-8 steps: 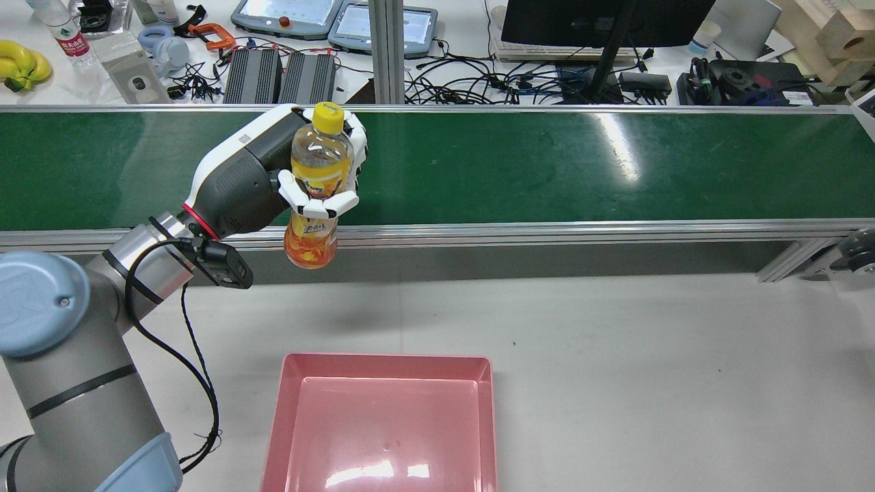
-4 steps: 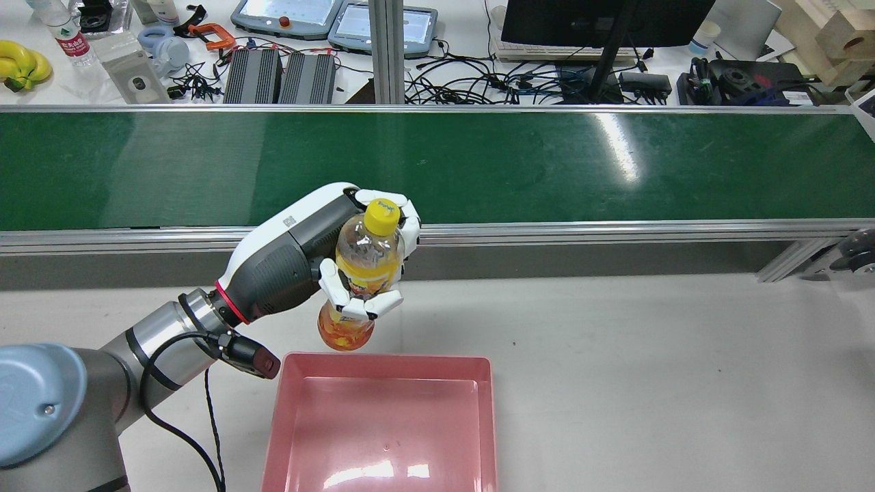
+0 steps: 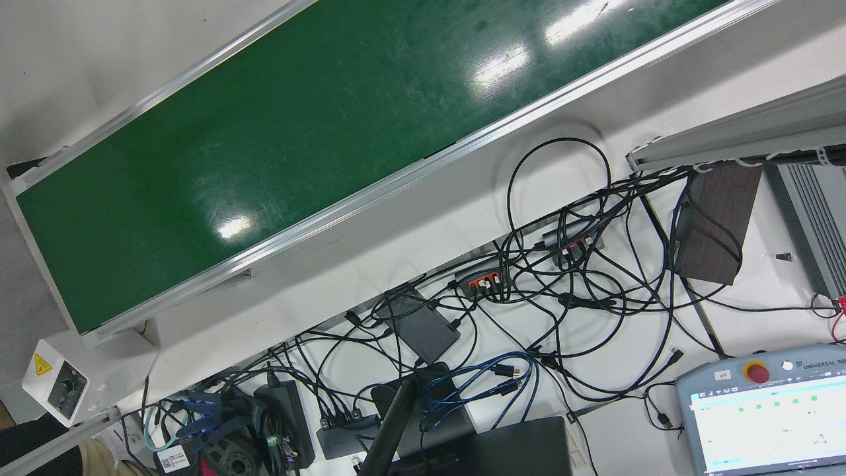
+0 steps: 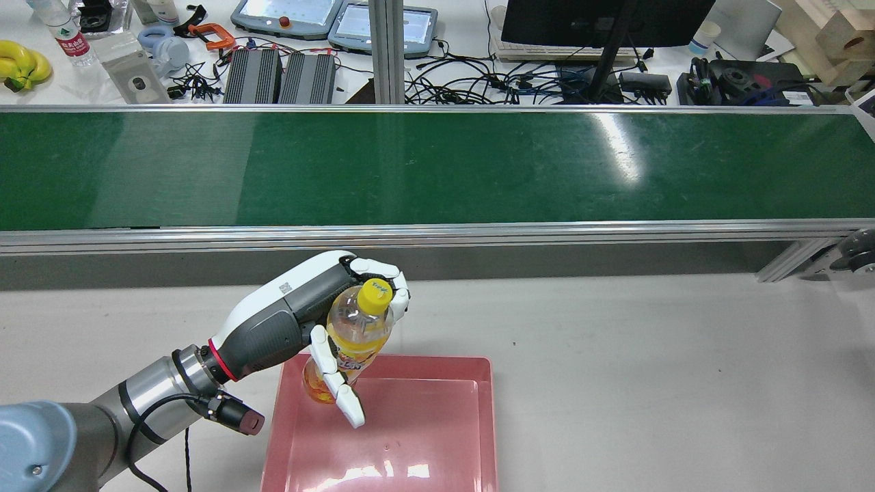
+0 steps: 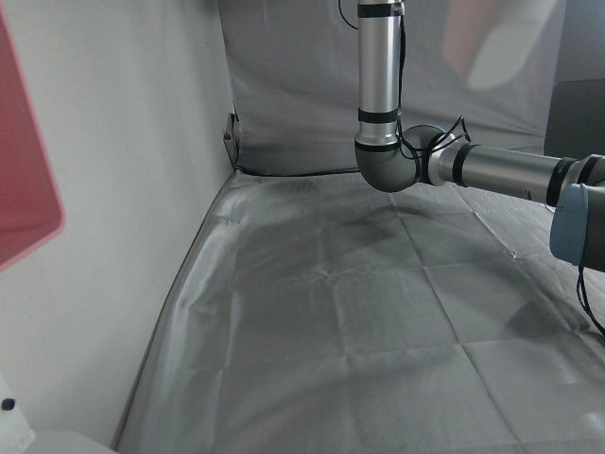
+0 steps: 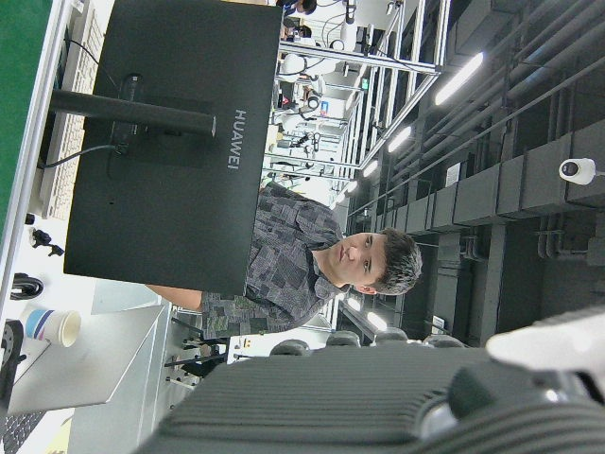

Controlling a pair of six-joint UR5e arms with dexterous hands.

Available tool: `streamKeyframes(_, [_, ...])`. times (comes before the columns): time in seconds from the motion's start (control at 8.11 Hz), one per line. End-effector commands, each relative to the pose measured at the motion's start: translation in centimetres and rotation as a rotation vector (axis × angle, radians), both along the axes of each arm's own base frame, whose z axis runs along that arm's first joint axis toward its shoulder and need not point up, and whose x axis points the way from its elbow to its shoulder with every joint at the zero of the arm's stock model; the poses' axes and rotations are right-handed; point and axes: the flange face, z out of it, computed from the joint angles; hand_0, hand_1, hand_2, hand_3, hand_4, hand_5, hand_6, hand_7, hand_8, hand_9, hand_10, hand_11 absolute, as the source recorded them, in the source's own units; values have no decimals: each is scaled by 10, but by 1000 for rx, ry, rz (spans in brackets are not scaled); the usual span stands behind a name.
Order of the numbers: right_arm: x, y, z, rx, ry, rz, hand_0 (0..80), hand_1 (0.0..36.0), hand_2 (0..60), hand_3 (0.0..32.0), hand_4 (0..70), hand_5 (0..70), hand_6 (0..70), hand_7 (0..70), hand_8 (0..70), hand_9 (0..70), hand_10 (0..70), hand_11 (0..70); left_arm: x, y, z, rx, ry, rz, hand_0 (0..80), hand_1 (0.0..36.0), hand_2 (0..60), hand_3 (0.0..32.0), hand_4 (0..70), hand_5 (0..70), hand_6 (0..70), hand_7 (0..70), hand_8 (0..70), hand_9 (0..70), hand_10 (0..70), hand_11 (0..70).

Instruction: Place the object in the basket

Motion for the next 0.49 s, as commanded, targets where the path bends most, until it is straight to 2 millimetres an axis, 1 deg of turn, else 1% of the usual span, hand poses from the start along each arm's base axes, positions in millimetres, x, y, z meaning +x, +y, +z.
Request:
streamKeyframes(0.0, [0,0,0,-1,0,0,0,0,0,0,0,0,0,0,0,0,0,0,-16,11,65,-4,-21,7,797,88,0,0,271,485,197,429,311,457,412,592])
streamKeyframes(0.12, [0,0,0,-1,0,0,0,0,0,0,0,0,0,0,0,0,0,0,-6,23,65,2,-27,29,793,106,0,0,109,392,116,298,215,335,348,512])
streamKeyframes(0.25, [0,0,0,-1,0,0,0,0,0,0,0,0,0,0,0,0,0,0,6,37,62,26,-48,41,777,115,0,0,42,294,53,141,123,183,231,359])
streamKeyframes(0.37, [0,0,0,-1,0,0,0,0,0,0,0,0,0,0,0,0,0,0,13,47,60,35,-51,57,779,120,0,0,61,252,30,110,73,109,128,209])
